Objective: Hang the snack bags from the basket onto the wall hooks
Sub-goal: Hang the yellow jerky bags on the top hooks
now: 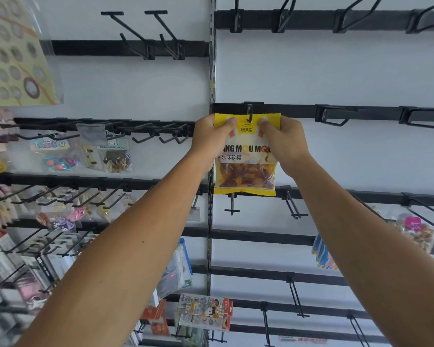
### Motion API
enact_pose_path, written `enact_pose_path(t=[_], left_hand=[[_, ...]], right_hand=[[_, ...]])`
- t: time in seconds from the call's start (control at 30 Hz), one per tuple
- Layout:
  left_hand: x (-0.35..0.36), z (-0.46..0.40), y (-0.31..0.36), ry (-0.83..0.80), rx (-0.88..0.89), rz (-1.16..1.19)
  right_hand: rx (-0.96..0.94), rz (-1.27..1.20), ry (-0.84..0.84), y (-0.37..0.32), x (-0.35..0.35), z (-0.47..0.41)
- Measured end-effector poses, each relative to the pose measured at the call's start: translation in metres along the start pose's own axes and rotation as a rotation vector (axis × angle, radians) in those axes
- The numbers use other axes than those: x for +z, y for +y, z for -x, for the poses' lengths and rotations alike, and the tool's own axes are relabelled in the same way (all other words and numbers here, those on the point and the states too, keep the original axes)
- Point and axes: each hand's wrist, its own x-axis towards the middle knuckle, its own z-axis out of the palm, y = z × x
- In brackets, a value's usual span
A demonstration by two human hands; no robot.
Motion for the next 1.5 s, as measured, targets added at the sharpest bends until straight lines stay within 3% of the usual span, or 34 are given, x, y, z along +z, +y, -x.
enact_pose_path(t=[0.7,1.03,1.3,1.5], left_hand=[[0.025,-0.039,-0.02,0.109,-0.047,-0.136],[0.02,-0.026,-0.022,0.093,-0.019,-0.313],[-0.01,0.044,-0.013,-0.097,0.118,-0.6],[-0.044,0.114,-0.028,-0.262,0.304,-0.82]], right_hand=[[0.113,0.19,0.068,0.031,0.009,-0.052],[0.045,0.289,0.159,0.042,0.014,-0.046],[-0.092,0.642,0.213,0.044,0.026,0.031],[-0.198,0.86,0.129,0.041,0.041,0.115]])
